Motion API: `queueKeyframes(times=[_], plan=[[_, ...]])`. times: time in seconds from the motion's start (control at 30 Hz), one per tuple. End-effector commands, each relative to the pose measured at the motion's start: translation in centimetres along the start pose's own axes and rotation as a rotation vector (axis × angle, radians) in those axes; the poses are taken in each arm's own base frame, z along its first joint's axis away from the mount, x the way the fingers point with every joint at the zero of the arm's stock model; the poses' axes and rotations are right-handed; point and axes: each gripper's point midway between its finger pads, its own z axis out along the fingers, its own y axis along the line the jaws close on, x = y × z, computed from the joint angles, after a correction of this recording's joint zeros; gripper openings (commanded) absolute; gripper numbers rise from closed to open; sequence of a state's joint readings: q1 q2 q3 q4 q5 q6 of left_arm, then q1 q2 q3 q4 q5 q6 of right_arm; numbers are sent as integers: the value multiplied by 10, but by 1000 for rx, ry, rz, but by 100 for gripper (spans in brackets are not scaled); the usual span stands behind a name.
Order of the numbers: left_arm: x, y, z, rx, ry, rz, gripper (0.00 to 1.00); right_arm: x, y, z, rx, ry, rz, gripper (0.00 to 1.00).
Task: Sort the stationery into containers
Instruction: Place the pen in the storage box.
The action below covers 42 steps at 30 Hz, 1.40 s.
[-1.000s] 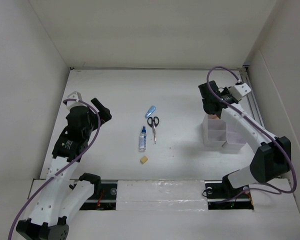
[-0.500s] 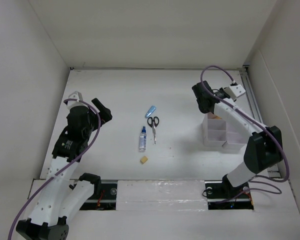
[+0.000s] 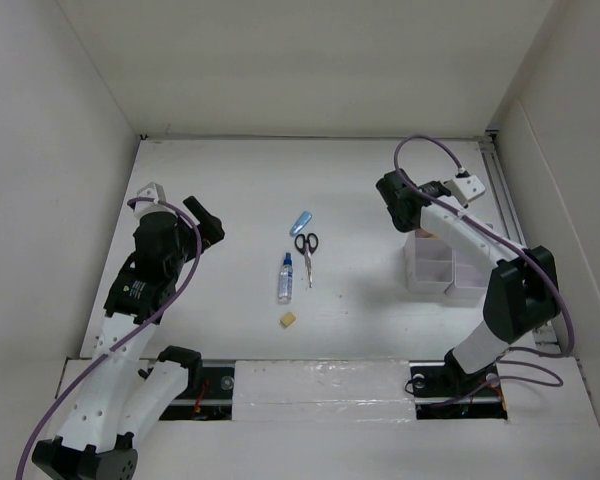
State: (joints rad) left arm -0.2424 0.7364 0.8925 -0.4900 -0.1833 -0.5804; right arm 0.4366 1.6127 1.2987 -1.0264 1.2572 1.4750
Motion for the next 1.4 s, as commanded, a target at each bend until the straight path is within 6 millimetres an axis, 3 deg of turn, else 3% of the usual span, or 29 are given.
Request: queueKeyframes(times=[0.0, 0.13, 0.43, 0.53, 0.57, 0.73, 0.8, 0.93, 1.03, 1.1, 1.13, 1.17, 1.2, 1.27, 1.3, 1.37], plan=[[-10, -10, -4, 44, -36, 4, 100, -13, 5, -4, -6, -40, 35, 0], [-10, -10, -4, 44, -36, 4, 100, -11, 3, -3, 2, -40, 24, 1], [-10, -10, -4, 44, -36, 4, 100, -8, 6, -8, -15, -37, 18, 20], [-10, -10, -4, 44, -36, 4, 100, -6, 5, -7, -10, -37, 1, 31], [-10, -10, -4, 44, -36, 4, 100, -6, 4, -7, -10, -37, 1, 39], [-10, -10, -4, 44, -36, 4, 100, -6, 6, -10, -20, -44, -2, 45], [-10, -10, -4, 44, -36, 4, 100, -6, 6, -10, -20, -44, -2, 52], [-10, -10, -4, 44, -36, 4, 100, -8, 6, -16, -34, -51, -16, 52], [-10, -10, -4, 44, -36, 4, 100, -25, 11, -36, -97, -53, 3, 62], [-10, -10, -4, 44, -36, 4, 100, -32, 31, -58, -190, -37, 10, 70], [-11, -8, -3, 37, -41, 4, 100, -42, 32, -66, -241, -37, -153, 73], [-11, -8, -3, 37, -42, 4, 100, -42, 72, -87, -399, 38, -74, 82], [-12, -7, -3, 30, -47, 3, 100, -34, 84, -96, -513, 70, -153, 86], [-10, -4, -1, 12, -38, 7, 100, -45, 100, -123, -738, 90, -231, 100], [-11, -3, -1, 2, -45, -2, 100, -43, 115, -149, -905, 130, -232, 100], [-12, -1, -1, -8, -53, -11, 100, -41, 119, -165, -1024, 137, -313, 100]])
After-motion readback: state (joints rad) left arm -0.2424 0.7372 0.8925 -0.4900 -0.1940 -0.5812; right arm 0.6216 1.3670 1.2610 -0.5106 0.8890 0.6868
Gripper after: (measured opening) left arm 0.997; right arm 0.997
